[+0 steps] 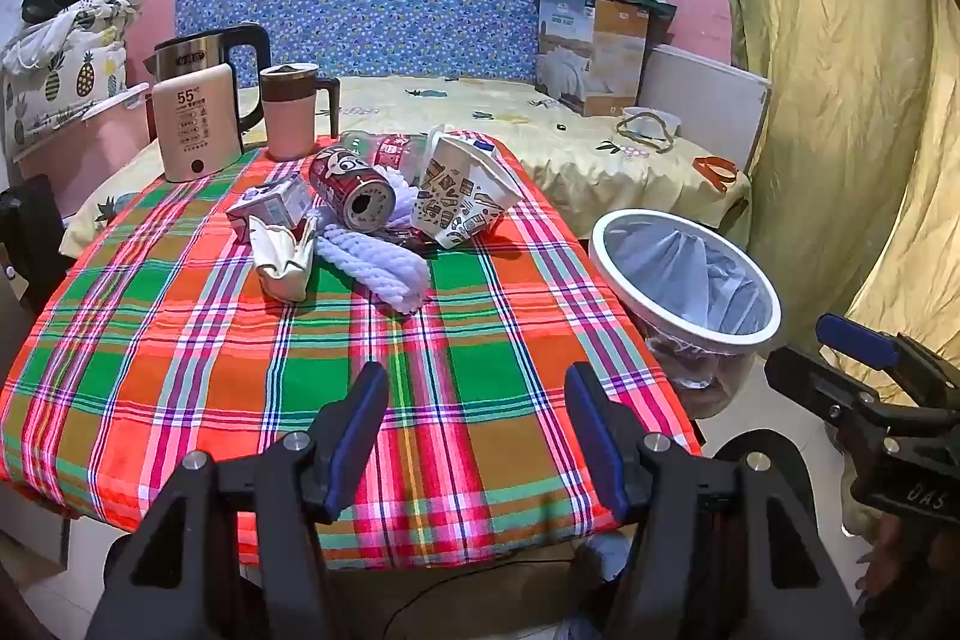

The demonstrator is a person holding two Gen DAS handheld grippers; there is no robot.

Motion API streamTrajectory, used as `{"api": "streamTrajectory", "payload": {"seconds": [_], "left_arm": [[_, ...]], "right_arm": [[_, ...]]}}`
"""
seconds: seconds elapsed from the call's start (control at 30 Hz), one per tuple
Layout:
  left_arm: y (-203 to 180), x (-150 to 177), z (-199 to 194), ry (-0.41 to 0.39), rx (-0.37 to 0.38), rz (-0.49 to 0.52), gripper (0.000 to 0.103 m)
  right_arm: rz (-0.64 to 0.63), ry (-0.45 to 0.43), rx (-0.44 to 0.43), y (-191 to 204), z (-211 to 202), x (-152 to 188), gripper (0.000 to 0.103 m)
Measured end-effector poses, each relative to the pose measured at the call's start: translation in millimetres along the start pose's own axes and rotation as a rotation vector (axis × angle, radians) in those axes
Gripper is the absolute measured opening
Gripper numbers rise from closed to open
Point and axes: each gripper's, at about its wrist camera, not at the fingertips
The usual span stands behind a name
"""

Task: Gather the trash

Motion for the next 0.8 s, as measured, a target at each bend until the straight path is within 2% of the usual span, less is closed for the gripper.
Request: {"api": "streamTrajectory", "payload": {"seconds": [0.8], "left_arm": [[-1.2, 1.3, 1.4, -0.005, -0.008, 0.002, 0.063]], "right_arm": [[-0.004, -0.009, 0.003, 0.1, 0.3, -0.1, 0.083]]}}
Point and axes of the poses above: each gripper's, at about its wrist camera, not at the fingertips, and z roughly the way its jaws point, y to its left, x to its underside, and after that the axes turned 8 degrees about -x, right-handed
